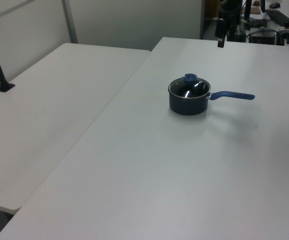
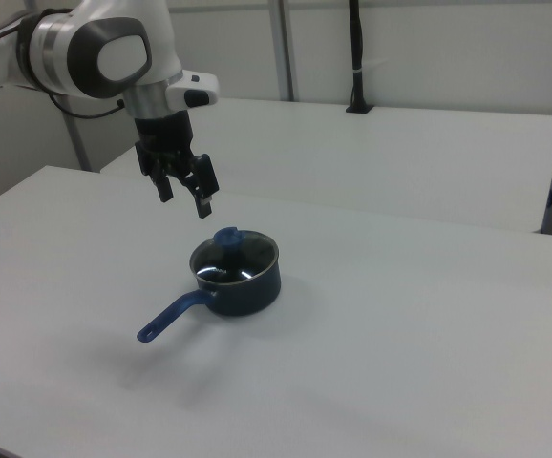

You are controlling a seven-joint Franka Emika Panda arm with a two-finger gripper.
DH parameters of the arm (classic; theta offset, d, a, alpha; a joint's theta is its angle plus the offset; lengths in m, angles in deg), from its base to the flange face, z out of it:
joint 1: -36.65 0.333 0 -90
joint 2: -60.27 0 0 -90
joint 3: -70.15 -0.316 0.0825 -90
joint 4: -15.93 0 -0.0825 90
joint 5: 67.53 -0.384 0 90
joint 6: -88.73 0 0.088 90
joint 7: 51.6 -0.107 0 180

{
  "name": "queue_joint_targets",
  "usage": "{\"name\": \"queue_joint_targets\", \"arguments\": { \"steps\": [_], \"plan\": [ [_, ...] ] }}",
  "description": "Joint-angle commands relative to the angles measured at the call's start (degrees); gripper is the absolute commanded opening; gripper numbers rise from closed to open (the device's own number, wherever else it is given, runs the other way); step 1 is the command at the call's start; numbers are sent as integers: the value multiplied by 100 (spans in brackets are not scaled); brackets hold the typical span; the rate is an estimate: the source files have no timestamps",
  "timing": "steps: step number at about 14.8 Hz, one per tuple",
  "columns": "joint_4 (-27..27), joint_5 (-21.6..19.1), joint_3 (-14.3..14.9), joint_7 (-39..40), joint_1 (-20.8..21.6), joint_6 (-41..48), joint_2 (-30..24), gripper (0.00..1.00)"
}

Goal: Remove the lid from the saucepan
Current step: 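Move the gripper over the saucepan and lower toward the blue lid knob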

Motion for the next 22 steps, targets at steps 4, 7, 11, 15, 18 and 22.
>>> {"name": "queue_joint_targets", "arguments": {
  "steps": [4,7,11,15,18,22],
  "plan": [
    [6,-43,27,104,-11,175,-122,100],
    [7,-43,27,104,-2,166,-104,100],
    [50,-130,18,43,-2,-70,1,100],
    [550,-341,27,25,-11,-203,571,100],
    [832,-535,27,34,-2,-395,1010,100],
    [1078,-544,27,-1,50,-878,1565,100]
  ]
}}
